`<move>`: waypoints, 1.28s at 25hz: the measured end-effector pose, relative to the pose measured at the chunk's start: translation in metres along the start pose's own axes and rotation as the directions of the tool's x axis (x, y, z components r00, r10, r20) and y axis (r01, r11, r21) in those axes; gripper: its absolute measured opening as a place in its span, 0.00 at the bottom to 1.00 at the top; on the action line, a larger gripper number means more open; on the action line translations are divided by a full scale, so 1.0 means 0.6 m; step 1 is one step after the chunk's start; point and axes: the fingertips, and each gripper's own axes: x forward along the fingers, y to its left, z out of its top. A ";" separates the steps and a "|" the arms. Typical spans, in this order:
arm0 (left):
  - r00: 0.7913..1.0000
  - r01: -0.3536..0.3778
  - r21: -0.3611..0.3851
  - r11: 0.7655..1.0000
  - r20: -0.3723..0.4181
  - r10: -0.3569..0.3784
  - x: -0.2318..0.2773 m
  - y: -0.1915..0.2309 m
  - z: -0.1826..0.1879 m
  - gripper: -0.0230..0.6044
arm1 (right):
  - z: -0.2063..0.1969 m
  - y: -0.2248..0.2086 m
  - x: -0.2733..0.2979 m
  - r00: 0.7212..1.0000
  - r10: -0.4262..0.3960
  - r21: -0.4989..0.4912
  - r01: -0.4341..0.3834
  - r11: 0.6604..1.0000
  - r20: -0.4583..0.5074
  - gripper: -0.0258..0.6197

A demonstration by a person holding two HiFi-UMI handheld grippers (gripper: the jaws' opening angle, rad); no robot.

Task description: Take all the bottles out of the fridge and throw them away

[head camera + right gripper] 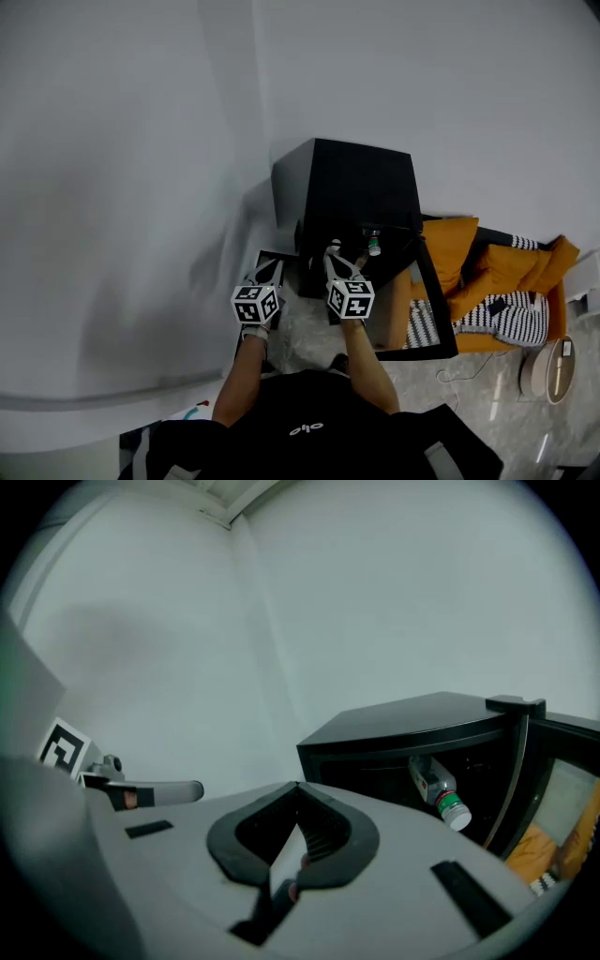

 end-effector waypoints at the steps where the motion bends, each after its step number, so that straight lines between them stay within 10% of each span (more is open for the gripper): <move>1: 1.000 0.009 0.012 1.000 -0.002 -0.009 0.007 -0.013 0.002 0.05 | 0.005 -0.012 -0.007 1.000 -0.004 0.003 0.004 1.000 0.005 0.04; 32: 0.985 0.166 0.102 0.981 -0.057 -0.161 0.136 -0.170 -0.009 0.05 | -0.022 -0.257 -0.081 0.960 -0.281 0.011 0.281 0.960 -0.005 0.04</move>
